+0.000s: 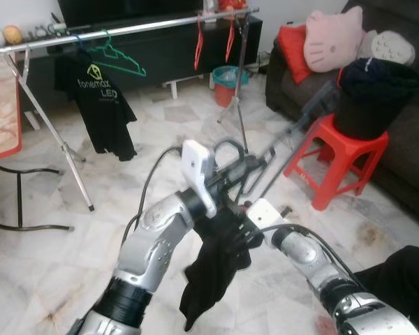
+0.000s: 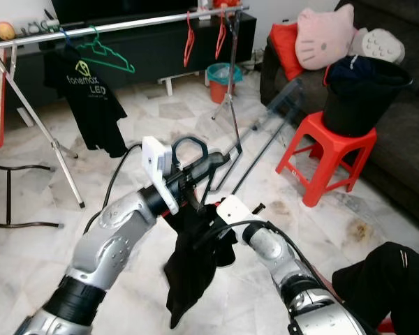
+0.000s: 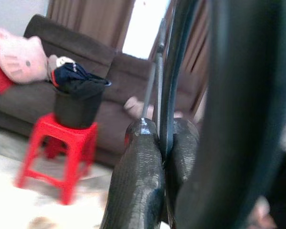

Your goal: Hang hanger

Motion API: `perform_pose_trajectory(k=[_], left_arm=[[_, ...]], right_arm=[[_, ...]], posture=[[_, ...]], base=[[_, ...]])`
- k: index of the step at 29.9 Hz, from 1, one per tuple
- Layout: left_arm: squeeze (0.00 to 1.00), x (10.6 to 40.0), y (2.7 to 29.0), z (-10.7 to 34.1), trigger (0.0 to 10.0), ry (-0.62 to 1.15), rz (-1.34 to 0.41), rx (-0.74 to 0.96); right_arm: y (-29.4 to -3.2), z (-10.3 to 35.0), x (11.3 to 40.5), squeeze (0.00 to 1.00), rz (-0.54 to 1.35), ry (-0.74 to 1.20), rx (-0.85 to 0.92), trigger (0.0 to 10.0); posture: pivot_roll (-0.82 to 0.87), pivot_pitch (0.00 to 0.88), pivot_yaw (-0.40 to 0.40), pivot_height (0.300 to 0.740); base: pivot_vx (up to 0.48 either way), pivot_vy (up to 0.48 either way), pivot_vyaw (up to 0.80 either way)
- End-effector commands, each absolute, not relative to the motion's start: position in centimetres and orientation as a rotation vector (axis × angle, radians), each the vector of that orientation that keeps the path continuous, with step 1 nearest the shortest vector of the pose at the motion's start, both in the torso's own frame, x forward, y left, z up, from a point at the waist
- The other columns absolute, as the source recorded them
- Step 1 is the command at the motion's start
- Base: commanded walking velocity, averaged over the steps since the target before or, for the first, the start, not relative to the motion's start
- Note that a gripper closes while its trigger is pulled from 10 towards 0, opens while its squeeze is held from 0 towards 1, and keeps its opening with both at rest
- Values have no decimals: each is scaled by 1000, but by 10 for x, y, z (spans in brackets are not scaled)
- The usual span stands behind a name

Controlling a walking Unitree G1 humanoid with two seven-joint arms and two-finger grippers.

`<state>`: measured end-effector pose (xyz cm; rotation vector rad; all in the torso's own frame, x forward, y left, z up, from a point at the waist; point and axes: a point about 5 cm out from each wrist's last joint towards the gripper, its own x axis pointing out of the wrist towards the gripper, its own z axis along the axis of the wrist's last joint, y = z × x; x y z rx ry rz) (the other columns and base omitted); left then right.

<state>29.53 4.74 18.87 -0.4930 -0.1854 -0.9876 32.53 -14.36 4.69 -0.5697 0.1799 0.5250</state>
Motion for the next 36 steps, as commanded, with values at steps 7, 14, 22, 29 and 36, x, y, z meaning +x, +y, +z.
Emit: perform_pose_trajectory(k=[7, 14, 22, 29, 36], left_arm=[[0, 319, 66, 217, 10000, -312, -645, -800], [0, 336, 83, 202, 10000, -254, -308, -531], [0, 342, 87, 184, 10000, -231, -187, 44], [0, 343, 86, 191, 10000, -199, -279, -542], [0, 328, 75, 211, 10000, -243, -519, -1139]], right_arm=[[-135, 53, 327, 0, 550, 141, -528, 10000], [-134, 53, 327, 0, 557, 148, -525, 10000], [-129, 51, 325, 0, 570, 156, -515, 10000], [-130, 49, 324, 0, 575, 166, -512, 10000], [-133, 46, 322, 0, 572, 182, -514, 10000]], posture=[[-58, 13, -25, 740], [-55, 16, -25, 740], [-53, 16, -22, 740], [-50, 17, -22, 740], [-57, 17, -22, 740]], base=[[0, 0, 0], [0, 0, 0], [0, 0, 0], [0, 0, 0], [0, 0, 0]])
